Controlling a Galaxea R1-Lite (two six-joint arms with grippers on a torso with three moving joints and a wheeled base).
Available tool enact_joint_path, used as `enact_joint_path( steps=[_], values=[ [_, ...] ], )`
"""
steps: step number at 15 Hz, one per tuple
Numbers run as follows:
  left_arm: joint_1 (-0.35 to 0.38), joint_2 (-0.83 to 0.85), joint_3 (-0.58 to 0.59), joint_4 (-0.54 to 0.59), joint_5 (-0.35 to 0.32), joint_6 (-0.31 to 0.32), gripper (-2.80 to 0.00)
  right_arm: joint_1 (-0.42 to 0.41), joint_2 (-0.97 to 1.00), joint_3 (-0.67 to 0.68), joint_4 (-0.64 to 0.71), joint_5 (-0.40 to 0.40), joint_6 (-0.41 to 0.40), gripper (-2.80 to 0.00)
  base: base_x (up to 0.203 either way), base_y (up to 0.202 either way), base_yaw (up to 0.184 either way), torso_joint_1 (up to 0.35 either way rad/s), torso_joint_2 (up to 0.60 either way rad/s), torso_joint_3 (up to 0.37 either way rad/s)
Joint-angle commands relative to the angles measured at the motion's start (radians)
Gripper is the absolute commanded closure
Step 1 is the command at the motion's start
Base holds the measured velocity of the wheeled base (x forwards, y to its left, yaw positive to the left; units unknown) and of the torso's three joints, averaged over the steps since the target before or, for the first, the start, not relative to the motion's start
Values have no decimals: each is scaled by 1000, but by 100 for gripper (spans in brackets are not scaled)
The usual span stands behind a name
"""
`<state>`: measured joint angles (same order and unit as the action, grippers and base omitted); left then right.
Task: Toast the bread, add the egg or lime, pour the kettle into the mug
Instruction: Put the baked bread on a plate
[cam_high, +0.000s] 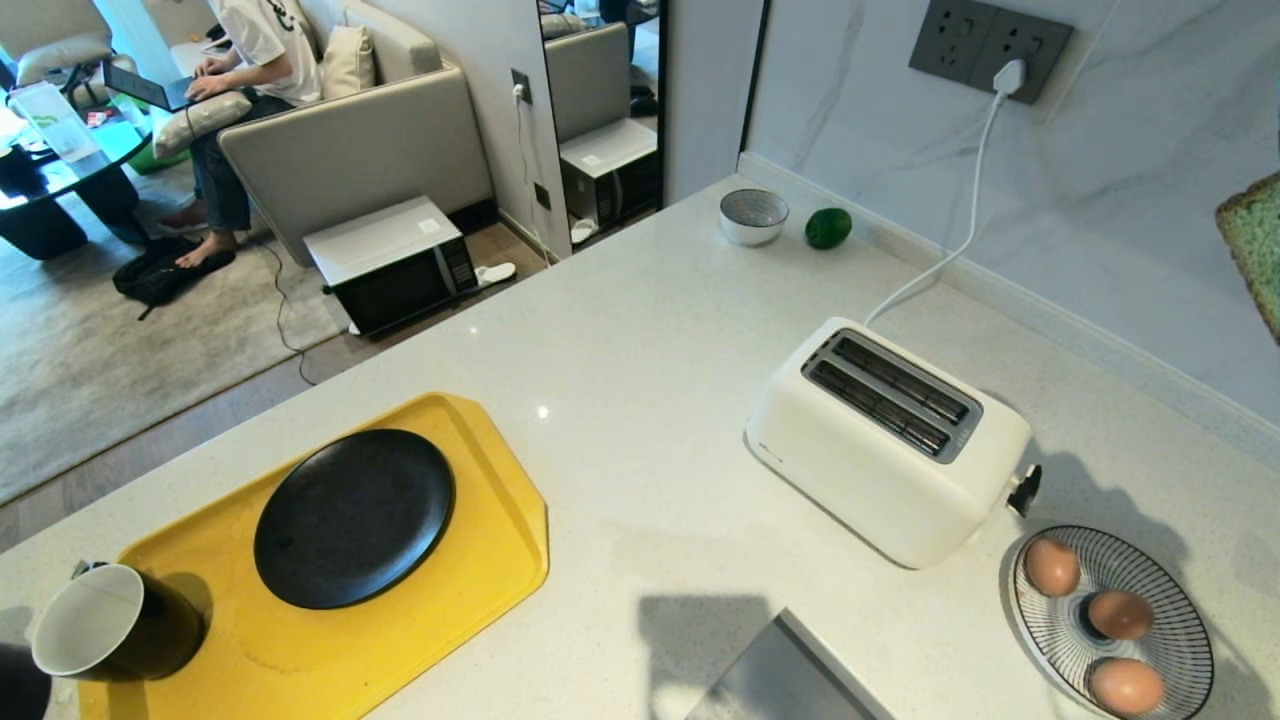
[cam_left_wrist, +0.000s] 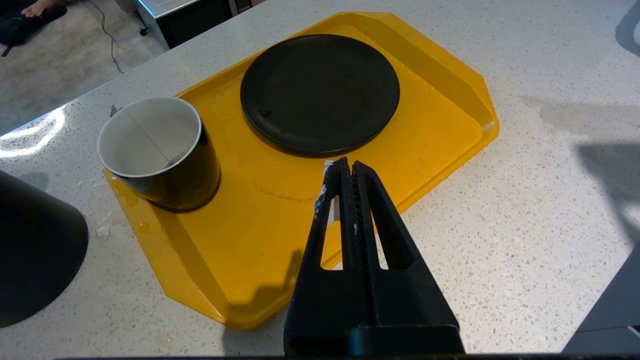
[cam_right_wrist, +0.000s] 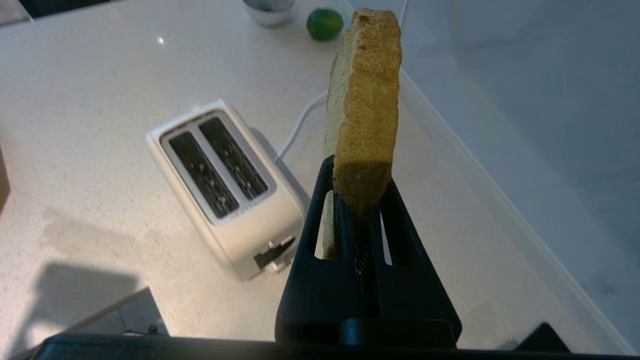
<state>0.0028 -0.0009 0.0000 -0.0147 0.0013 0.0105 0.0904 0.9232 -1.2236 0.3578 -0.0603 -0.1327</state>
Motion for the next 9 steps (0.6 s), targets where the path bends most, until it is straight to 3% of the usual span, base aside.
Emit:
enact_joint_path(
  steps=[1,9],
  values=[
    [0,1,0,-1,0,0,0,0,0,6,4,-41,-1,0,0,0,0,0,0,0],
    [1,1,0,-1,0,0,0,29,8,33,8,-46,34,0,0,0,0,0,0,0]
  ],
)
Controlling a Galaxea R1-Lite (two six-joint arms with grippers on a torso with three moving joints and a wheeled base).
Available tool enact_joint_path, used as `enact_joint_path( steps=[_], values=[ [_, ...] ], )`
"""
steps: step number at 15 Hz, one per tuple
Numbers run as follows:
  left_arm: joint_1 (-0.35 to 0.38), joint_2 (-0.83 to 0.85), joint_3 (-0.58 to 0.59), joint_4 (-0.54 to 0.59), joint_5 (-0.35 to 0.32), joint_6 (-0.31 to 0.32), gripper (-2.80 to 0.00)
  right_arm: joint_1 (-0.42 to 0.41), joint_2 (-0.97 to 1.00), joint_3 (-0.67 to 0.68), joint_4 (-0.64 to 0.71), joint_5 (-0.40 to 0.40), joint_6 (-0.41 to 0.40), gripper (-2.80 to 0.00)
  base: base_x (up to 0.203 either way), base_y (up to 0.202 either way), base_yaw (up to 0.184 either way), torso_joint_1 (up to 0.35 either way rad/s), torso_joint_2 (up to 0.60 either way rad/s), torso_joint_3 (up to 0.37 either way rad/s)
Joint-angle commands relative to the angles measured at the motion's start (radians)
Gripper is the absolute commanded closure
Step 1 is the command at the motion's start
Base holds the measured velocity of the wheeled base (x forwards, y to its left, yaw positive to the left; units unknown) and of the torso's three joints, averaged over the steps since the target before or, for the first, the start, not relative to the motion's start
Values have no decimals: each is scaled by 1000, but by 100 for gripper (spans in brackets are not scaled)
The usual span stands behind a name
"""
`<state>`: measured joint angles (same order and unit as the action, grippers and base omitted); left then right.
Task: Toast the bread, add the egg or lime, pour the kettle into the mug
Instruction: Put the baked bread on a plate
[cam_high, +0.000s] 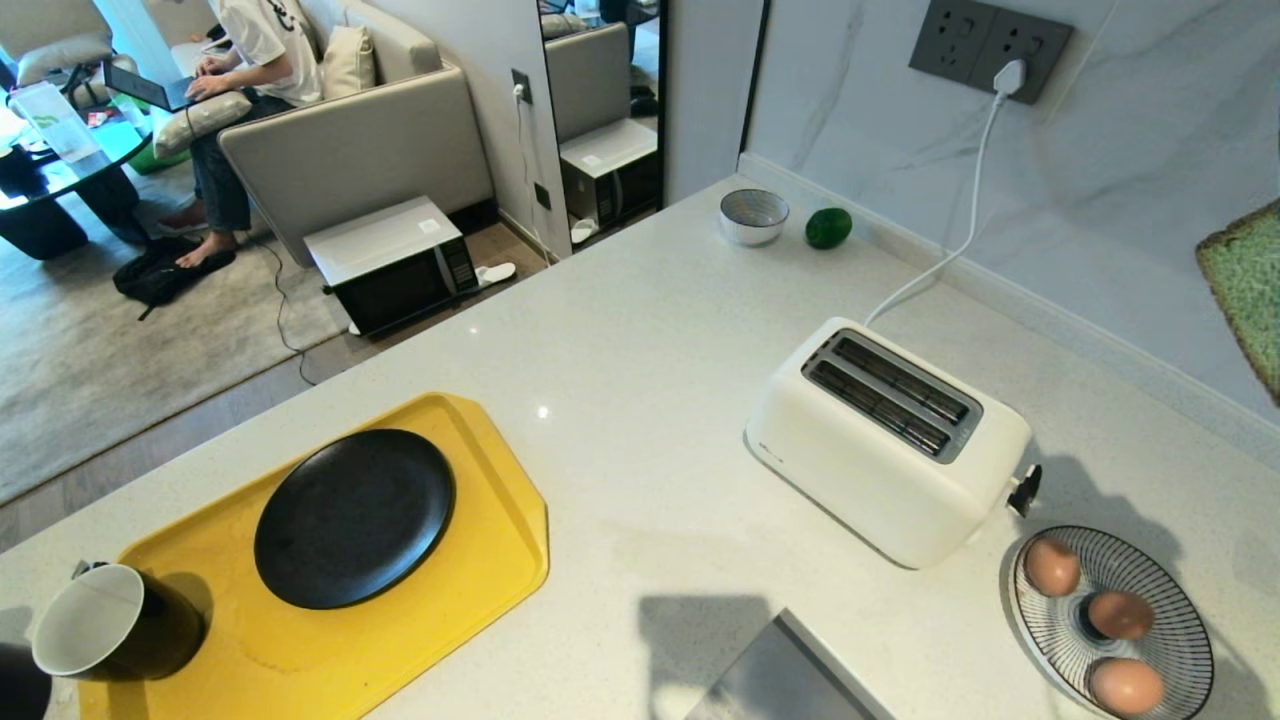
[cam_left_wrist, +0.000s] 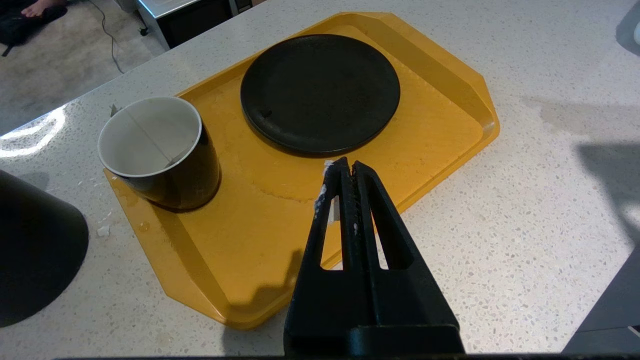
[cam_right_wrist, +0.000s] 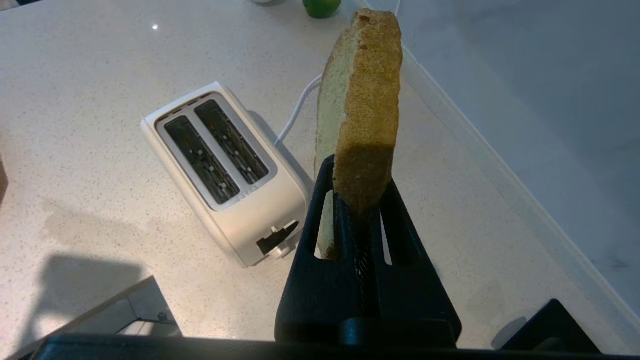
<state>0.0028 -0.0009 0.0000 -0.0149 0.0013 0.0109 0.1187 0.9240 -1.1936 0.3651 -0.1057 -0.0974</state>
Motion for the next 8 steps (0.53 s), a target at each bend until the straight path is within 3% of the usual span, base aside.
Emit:
enact_joint_path(
  steps=[1,8],
  values=[
    [0,1,0,0,0,0,0,1,9,2,0,0,-2,0,0,0,0,0,0,0],
    [0,1,0,1,0,-2,0,-1,9,5,0,-3,-1,0,0,0,0,0,0,0]
  ],
)
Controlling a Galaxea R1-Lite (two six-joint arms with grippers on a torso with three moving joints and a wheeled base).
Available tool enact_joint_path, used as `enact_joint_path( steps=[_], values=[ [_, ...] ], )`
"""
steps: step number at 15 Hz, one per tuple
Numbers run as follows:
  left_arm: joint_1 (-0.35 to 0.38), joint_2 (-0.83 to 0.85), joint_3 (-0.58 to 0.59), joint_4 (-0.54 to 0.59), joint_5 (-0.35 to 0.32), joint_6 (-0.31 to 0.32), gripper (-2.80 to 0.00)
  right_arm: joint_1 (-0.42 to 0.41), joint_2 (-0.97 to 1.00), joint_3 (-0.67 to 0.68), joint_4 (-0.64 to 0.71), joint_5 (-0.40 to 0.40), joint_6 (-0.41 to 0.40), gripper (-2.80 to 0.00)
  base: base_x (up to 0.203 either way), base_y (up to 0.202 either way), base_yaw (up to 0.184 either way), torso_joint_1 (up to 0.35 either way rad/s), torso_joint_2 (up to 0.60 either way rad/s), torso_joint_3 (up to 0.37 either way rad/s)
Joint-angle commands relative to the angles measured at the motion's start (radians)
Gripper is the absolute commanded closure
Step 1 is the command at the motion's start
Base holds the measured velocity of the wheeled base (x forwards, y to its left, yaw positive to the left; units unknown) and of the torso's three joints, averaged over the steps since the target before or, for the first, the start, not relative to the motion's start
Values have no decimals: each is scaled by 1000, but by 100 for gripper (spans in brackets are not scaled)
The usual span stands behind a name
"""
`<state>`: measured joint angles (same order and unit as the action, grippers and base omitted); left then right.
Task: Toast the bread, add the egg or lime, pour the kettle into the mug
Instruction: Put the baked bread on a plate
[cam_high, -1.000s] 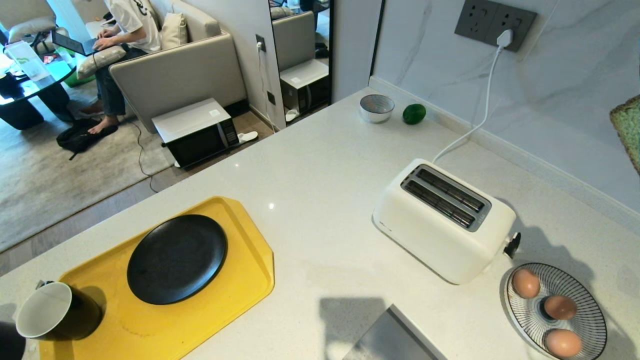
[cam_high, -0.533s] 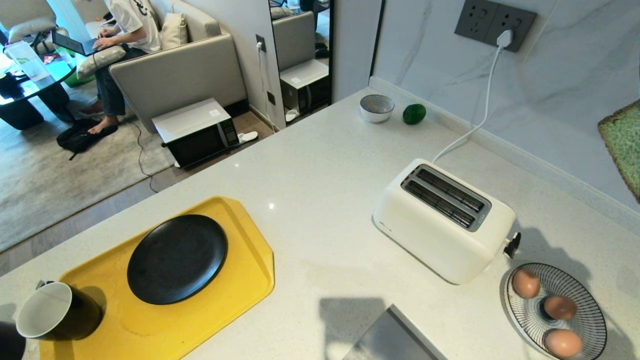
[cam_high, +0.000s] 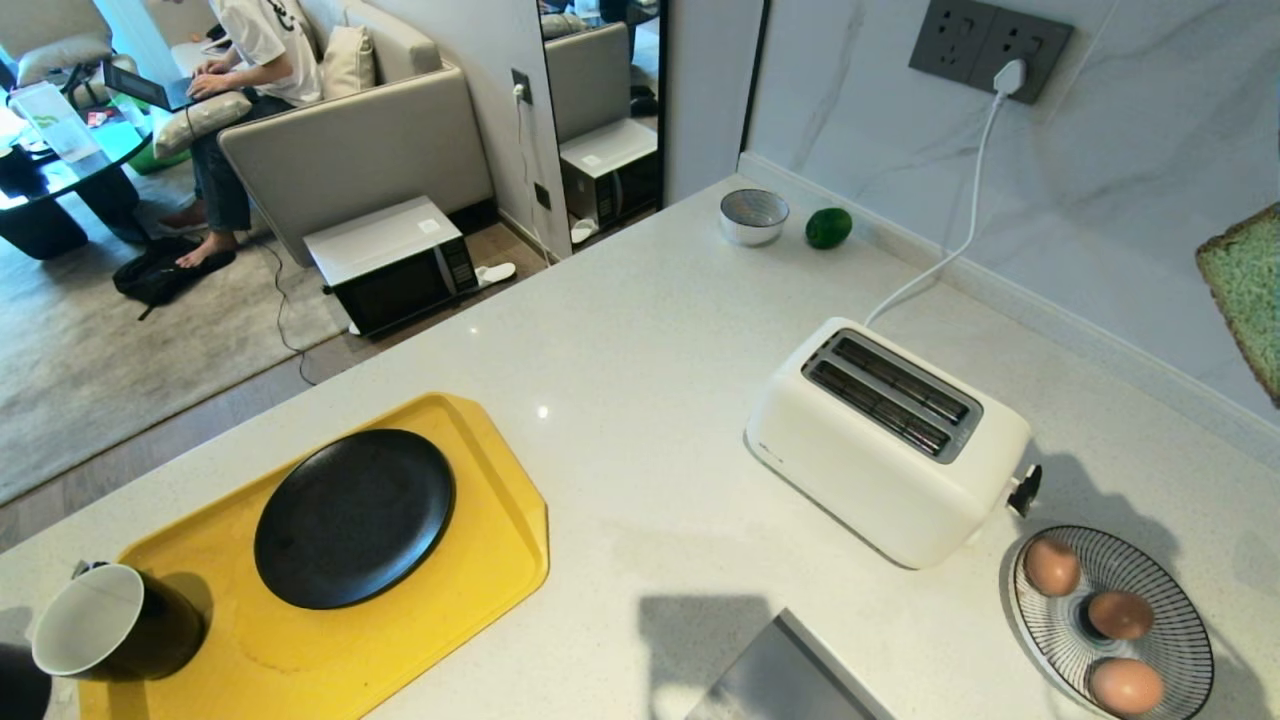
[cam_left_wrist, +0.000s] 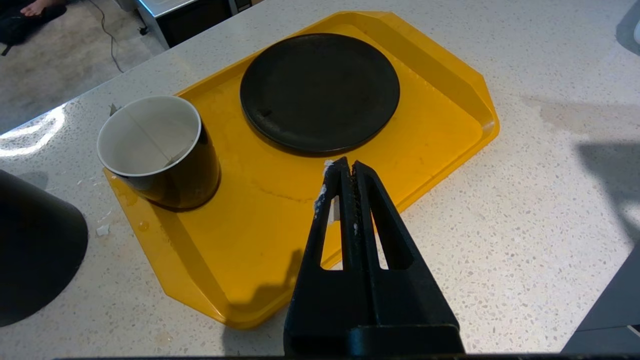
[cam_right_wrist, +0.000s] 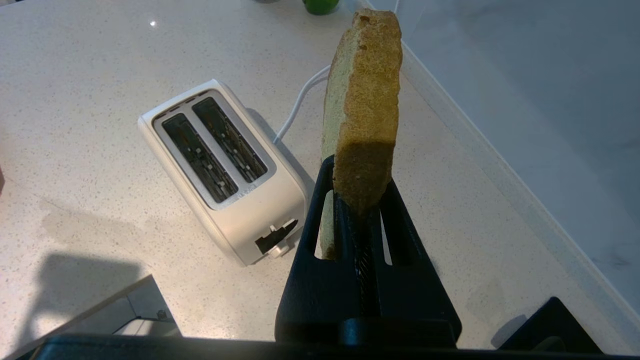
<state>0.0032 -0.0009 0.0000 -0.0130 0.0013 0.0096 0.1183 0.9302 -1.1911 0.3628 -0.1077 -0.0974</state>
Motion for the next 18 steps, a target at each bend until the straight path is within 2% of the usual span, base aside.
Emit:
enact_joint_path(
  steps=[1,10,18],
  values=[
    [0,1,0,-2,0,0,0,-2,2,6,2,0,-1,0,0,0,0,0,0,0],
    [0,1,0,-2,0,1,0,-2,2,15,2,2,2,0,0,0,0,0,0,0],
    [1,1,0,-2,0,2,0,-3,2,18,2,2,7,0,-170,0,-2,0,2,2]
  ],
)
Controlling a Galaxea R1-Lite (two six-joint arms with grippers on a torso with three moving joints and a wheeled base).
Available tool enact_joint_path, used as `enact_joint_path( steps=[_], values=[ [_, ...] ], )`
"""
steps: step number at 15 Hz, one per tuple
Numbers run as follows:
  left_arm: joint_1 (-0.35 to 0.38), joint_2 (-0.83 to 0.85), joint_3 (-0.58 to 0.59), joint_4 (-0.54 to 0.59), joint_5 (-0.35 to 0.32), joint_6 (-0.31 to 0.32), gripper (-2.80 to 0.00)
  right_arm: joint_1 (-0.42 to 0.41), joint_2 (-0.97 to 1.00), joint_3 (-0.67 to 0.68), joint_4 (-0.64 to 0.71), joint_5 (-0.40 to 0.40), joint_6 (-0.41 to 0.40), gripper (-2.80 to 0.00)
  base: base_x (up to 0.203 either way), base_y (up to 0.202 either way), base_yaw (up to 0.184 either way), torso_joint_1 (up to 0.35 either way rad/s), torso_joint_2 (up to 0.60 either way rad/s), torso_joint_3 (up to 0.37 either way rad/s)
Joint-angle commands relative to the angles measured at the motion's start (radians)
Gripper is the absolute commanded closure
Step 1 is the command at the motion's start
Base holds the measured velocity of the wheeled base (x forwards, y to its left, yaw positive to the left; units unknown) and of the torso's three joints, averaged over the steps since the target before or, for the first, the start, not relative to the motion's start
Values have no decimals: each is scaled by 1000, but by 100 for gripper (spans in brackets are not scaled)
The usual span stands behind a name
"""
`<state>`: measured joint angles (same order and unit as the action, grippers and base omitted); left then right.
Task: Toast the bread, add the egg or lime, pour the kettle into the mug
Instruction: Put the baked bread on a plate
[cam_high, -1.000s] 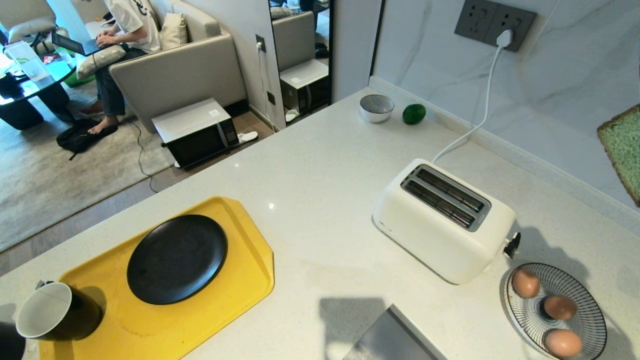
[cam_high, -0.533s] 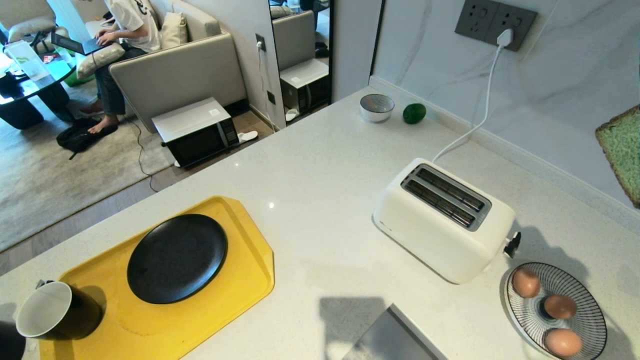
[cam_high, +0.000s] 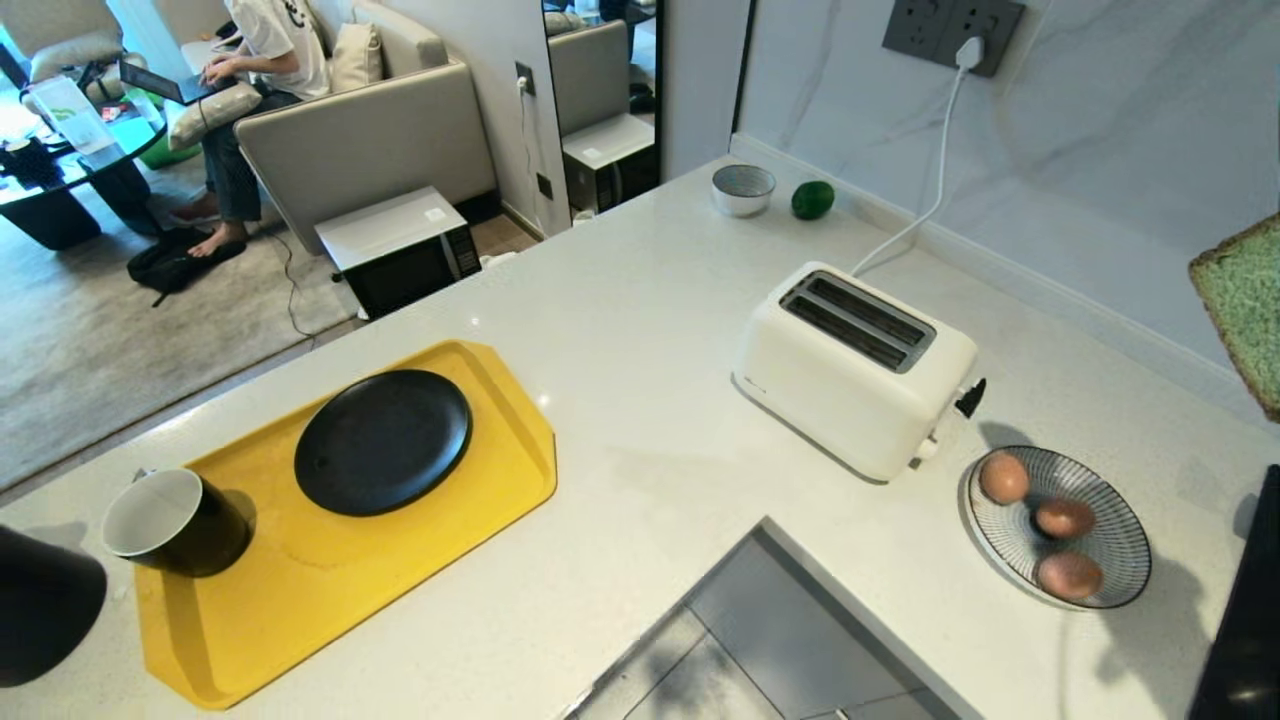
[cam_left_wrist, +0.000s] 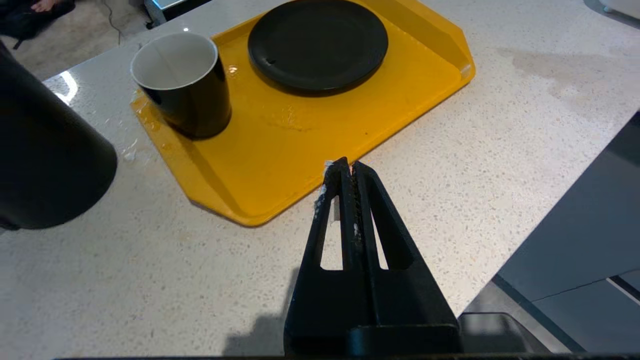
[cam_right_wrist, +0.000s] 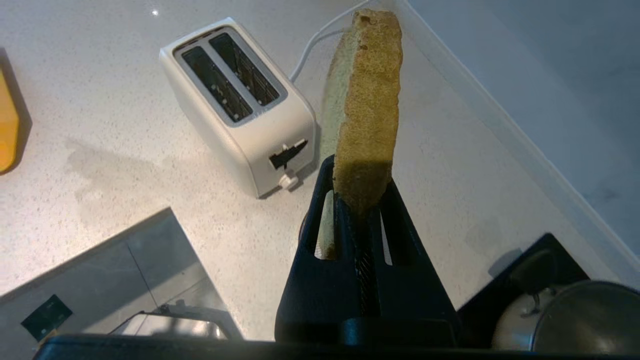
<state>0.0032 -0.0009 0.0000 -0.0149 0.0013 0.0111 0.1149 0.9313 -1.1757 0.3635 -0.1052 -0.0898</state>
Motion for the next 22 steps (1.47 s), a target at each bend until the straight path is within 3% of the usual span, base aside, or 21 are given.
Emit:
enact_joint_path(
  steps=[1,13,22],
  values=[
    [0,1,0,0,0,0,0,0,1,8,2,-1,-2,0,0,0,0,0,0,0],
    [0,1,0,0,0,0,0,-1,8,11,-1,-4,-5,0,0,0,0,0,0,0],
    [1,1,0,0,0,0,0,-1,9,13,-1,-2,-6,0,2,-8,163,3,2,3]
  ],
)
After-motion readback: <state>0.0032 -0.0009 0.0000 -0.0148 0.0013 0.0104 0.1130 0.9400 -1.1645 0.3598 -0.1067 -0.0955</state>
